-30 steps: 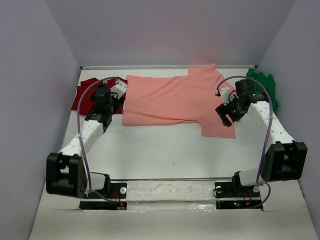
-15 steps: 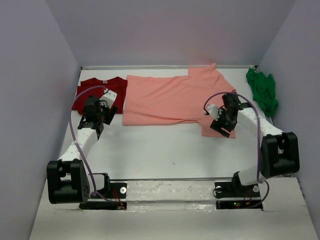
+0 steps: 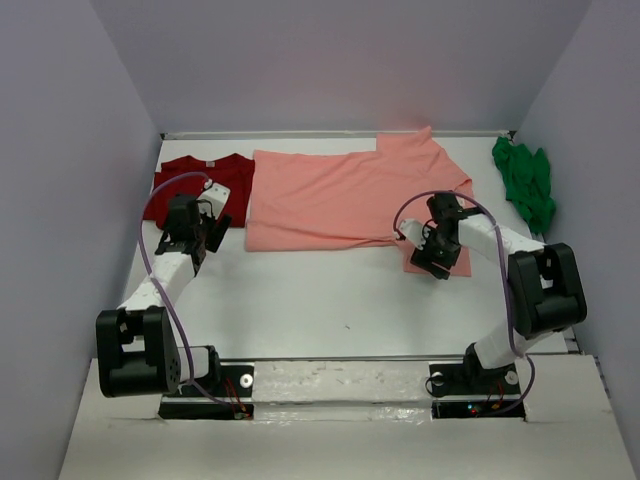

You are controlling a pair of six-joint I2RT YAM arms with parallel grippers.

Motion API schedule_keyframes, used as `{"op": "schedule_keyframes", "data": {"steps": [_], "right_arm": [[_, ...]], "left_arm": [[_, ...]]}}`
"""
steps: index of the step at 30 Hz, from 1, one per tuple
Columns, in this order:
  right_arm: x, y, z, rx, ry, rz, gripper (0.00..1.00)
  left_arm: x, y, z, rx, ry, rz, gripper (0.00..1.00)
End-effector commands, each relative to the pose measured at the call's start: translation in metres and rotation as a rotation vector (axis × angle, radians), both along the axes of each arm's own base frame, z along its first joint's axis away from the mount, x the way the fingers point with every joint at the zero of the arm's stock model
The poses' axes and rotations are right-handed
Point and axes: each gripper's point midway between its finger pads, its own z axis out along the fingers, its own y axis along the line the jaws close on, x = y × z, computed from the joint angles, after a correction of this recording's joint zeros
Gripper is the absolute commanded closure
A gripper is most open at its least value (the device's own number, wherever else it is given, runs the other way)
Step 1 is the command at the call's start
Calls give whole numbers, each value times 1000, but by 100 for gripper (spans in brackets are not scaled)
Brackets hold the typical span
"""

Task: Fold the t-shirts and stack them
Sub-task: Fold the tshirt

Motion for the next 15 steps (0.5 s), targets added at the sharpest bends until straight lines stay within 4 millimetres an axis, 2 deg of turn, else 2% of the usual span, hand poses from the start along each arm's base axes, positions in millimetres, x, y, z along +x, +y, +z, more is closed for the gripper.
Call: {"op": "schedule_keyframes", "data": {"steps": [1,8,12,14,15], "right_arm": [[-2,9,-9,16,17,1,32],[0,15,-22,19,40,-6,35],[6,14,-26,10,40,-17,35],[7,14,-29,6,48,-22,39],[8,14,-29,4,48,-23,44]], "left_arm": [[11,1,19,-14,-62,11,1],[10,-2,19,-22,-61,-1,1],[11,-4,12,-23,-39,-14,1],[13,-4,13,-26,-37,-15,1],[13,-4,13,-26,-36,-15,1]]}}
